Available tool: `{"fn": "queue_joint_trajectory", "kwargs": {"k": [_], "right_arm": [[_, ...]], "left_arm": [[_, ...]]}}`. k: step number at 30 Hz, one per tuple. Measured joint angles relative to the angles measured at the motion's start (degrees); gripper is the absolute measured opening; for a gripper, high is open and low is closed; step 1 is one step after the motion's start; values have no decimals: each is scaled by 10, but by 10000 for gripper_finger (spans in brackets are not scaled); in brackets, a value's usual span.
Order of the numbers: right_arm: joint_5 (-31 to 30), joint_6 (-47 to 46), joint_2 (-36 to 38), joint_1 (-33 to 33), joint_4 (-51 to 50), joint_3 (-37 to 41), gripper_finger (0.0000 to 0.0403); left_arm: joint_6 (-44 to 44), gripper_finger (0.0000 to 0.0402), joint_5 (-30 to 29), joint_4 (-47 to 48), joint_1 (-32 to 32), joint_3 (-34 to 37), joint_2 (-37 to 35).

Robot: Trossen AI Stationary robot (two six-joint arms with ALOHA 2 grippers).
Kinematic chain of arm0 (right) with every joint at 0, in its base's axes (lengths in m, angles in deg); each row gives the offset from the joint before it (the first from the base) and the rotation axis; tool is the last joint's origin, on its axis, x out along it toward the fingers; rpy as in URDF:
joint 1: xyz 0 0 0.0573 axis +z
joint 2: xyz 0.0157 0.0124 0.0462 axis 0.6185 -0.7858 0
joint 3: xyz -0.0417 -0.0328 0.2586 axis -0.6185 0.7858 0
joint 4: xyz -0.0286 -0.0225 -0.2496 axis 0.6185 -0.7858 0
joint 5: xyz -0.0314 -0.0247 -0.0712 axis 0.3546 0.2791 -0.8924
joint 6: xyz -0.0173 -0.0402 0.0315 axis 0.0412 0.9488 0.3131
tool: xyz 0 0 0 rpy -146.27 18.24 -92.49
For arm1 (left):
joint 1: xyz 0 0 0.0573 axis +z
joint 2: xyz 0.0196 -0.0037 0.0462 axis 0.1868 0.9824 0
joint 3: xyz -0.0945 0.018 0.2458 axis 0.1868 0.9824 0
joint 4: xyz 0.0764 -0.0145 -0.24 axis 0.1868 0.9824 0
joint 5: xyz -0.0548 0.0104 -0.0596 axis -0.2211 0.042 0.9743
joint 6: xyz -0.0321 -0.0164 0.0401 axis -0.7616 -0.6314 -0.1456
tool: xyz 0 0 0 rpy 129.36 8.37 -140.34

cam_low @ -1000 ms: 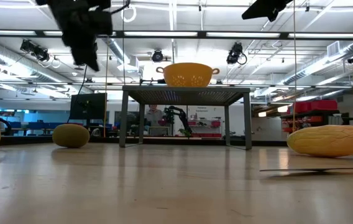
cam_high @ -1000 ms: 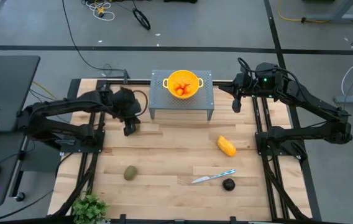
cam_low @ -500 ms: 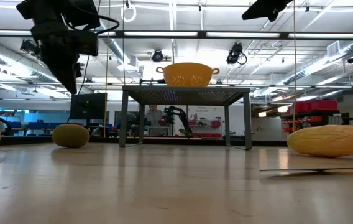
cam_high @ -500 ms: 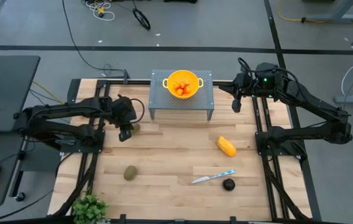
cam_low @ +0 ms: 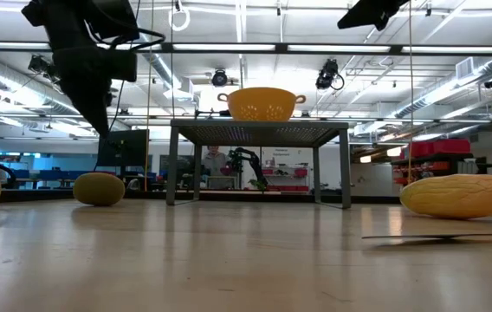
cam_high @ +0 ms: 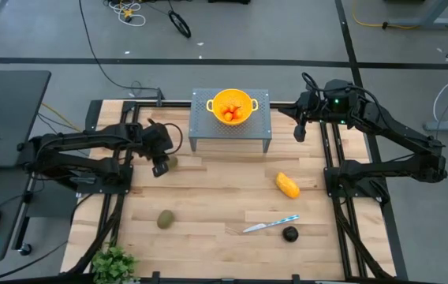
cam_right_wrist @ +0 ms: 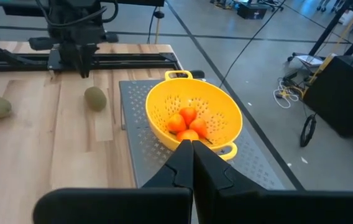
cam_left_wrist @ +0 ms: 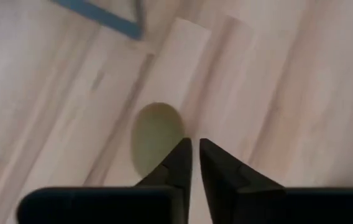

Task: Pick & Place Fruit
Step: Put the brown kiwi into the yellow strainer bowl on the shelf

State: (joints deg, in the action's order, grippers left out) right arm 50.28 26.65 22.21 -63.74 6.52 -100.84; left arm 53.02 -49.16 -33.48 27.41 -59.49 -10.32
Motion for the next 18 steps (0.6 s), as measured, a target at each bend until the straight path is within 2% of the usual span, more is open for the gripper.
{"fn": "queue_joint_trajectory", "kwargs": {"k": [5,13,18], "right_arm": [[-1,0,0,0,0,0,0],[-1,0,0,0,0,0,0],[-1,0,0,0,0,0,0]], "left_arm": [[-5,100,-2,9,0,0,0],[-12,243,-9,16,0,0,6],[-26,317,-12,15,0,0,6]]}}
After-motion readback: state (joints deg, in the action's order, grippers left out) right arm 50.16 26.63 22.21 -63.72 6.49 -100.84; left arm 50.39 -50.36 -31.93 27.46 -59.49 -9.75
